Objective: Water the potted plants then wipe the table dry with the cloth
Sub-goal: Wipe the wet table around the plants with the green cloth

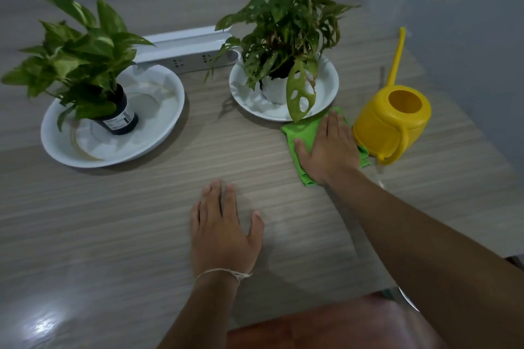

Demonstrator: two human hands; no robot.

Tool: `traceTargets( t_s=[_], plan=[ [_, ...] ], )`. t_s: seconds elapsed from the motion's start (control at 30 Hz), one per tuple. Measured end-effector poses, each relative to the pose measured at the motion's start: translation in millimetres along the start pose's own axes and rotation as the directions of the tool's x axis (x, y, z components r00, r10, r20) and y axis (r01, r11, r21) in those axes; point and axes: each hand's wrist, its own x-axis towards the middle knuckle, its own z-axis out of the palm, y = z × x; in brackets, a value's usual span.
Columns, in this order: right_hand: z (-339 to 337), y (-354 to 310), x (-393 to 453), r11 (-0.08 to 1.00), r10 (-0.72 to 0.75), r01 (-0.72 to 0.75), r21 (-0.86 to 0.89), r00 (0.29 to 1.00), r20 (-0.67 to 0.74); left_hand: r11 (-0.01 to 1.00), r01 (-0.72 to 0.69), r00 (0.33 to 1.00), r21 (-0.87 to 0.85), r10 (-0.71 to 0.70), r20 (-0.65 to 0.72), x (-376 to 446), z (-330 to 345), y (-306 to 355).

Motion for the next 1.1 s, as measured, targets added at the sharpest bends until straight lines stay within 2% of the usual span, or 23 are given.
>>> traceTargets(
  t_s=[0.4,0.57,0.73,0.9,1.1],
  plan=[
    [-8.8,38.0,40.6,0.998,0.061,-0.061,-0.020,0.998,0.009,1.000,-0.017,0.999,0.009,0.017,-0.036,0.9,2.0,-1.8],
    [-14.1,37.8,51.7,0.991,0.135,-0.135,0.006,0.991,0.005,0.999,-0.031,0.998,0.013,0.032,-0.061,0.6,3.6,-2.7],
    [-12.0,36.4,49.6,0.990,0.137,-0.137,-0.015,0.991,0.004,0.999,-0.032,0.999,0.044,0.034,-0.039,1.3,4.0,-2.5],
    [-6.2,21.7,20.8,0.989,0.143,-0.143,-0.031,0.990,-0.017,0.999,-0.022,1.000,0.039,0.022,0.017,2.1,0.4,-2.0],
    [0.4,-6.3,-42.0,0.994,0.113,-0.113,-0.007,0.993,-0.034,0.999,-0.025,1.000,-0.020,0.025,0.016,1.8,-3.2,1.0]
  ],
)
